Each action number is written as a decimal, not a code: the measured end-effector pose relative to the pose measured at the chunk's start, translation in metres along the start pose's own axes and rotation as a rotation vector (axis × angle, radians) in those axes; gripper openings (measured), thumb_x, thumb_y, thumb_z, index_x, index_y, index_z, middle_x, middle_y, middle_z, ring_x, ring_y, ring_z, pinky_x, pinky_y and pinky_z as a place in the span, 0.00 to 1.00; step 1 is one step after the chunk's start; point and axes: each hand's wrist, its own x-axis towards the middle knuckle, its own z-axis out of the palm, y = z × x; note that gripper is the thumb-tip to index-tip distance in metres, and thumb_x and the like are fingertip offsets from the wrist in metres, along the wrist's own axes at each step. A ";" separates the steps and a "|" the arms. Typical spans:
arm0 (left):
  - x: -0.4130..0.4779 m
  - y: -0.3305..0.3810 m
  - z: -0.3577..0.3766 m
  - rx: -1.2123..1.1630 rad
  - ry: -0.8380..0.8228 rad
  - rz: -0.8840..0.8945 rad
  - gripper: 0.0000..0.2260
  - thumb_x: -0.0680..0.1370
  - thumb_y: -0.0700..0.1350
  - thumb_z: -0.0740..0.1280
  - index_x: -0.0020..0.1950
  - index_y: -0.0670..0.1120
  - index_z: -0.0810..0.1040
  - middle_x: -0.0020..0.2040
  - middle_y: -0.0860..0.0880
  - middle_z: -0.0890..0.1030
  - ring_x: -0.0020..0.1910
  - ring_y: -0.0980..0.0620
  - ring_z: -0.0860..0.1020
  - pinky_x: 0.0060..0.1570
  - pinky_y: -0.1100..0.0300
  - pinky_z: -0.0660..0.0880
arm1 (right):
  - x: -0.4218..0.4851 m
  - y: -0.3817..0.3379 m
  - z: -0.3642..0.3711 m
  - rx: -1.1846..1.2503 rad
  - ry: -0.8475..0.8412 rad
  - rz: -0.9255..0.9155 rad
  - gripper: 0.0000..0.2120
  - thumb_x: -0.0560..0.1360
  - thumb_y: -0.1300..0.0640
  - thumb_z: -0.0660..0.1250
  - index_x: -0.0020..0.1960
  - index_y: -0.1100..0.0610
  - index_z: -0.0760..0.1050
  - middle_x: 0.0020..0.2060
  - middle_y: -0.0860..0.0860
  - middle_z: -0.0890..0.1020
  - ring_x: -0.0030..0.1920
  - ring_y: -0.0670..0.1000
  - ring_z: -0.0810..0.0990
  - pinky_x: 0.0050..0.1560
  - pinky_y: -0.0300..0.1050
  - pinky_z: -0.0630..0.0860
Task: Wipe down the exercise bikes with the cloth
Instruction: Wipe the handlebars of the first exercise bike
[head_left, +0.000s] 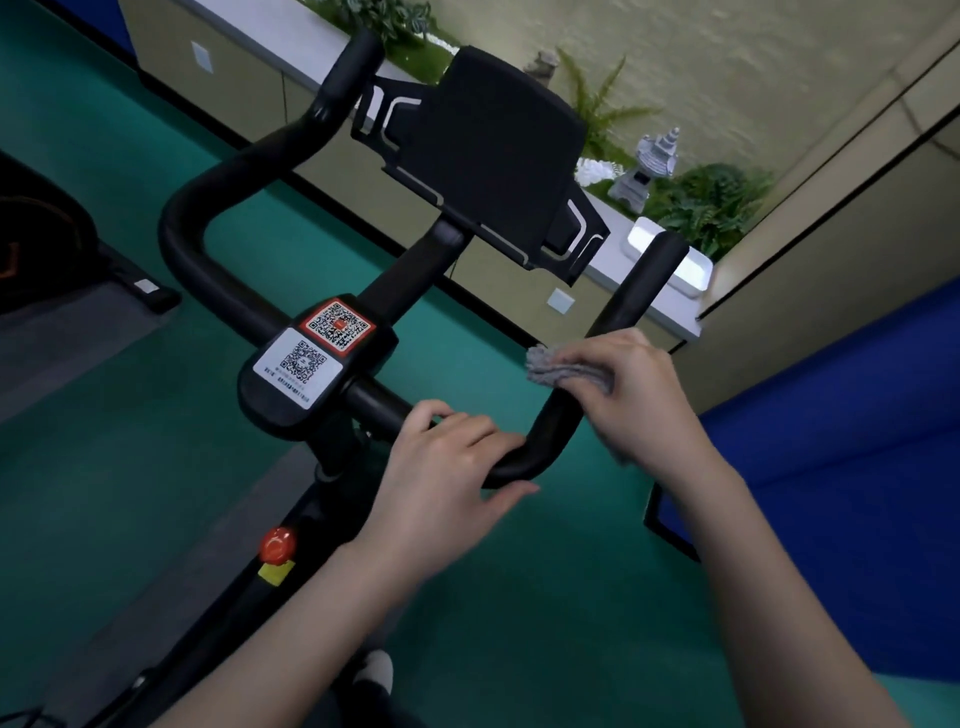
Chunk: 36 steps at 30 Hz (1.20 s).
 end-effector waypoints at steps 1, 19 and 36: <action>0.000 -0.001 0.000 -0.012 -0.001 0.005 0.14 0.71 0.60 0.67 0.48 0.52 0.82 0.38 0.57 0.80 0.38 0.55 0.77 0.50 0.60 0.64 | 0.004 -0.004 -0.004 -0.011 -0.094 0.006 0.10 0.73 0.62 0.70 0.52 0.53 0.83 0.43 0.41 0.79 0.49 0.43 0.72 0.46 0.24 0.62; -0.002 -0.008 -0.003 -0.113 -0.058 0.013 0.13 0.72 0.56 0.63 0.47 0.50 0.81 0.38 0.55 0.79 0.37 0.53 0.77 0.46 0.60 0.62 | 0.084 -0.040 -0.006 -0.365 -0.806 0.172 0.07 0.67 0.58 0.76 0.45 0.57 0.83 0.28 0.39 0.77 0.33 0.42 0.79 0.41 0.49 0.80; -0.001 -0.005 -0.012 -0.072 -0.127 0.036 0.13 0.75 0.57 0.62 0.49 0.50 0.80 0.39 0.56 0.79 0.39 0.53 0.77 0.48 0.59 0.64 | 0.016 -0.017 -0.013 -0.093 -0.393 0.102 0.10 0.74 0.61 0.66 0.52 0.54 0.82 0.44 0.48 0.83 0.45 0.45 0.79 0.48 0.36 0.75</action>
